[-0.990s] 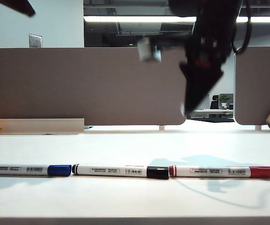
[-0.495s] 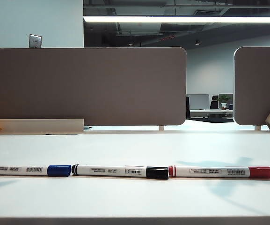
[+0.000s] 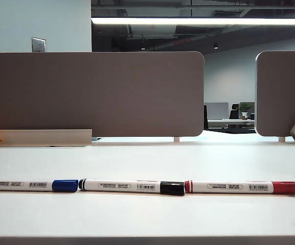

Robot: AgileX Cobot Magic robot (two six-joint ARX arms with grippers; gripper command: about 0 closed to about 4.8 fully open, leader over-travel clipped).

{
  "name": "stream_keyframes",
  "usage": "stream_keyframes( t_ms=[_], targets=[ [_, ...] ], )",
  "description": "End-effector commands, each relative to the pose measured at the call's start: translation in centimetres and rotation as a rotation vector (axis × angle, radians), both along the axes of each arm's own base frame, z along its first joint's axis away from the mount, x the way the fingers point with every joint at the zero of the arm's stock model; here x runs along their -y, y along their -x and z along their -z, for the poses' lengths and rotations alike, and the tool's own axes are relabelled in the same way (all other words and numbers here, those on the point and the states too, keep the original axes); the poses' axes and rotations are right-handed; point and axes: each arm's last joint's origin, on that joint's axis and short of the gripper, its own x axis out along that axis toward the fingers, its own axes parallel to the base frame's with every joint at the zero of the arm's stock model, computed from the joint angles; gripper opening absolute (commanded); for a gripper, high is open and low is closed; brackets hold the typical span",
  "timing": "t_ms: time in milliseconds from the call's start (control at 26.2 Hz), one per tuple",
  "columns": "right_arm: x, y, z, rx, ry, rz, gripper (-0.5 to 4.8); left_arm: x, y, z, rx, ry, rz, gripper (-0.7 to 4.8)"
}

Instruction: Pick up the markers one by one and line them up horizontally in a straight line on the table.

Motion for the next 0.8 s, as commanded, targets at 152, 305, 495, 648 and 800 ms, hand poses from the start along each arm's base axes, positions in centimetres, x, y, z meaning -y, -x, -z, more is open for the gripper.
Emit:
stream_keyframes(
  t_ms=[152,305,495,648,800],
  targets=[
    [1.6,1.9,0.5,0.035,-0.088,0.097,-0.03,-0.4,0.3,3.0,0.017,0.121,-0.108,-0.06],
    [1.9,2.3,1.7,0.023,-0.086,0.111,-0.02,-0.6,0.6,5.1,0.003,0.163,-0.134,-0.06],
    [2.2,2.7,3.7,-0.003,-0.081,0.129,-0.02,-0.6,0.6,7.3,-0.03,0.185,-0.142,-0.06],
    [2.4,2.9,5.3,-0.025,-0.08,0.13,-0.02,-0.5,0.3,9.3,-0.063,0.178,-0.144,-0.06],
    [2.5,3.2,8.2,-0.067,-0.068,0.131,-0.02,-0.3,-0.5,11.8,-0.102,0.162,-0.147,-0.06]
  ],
)
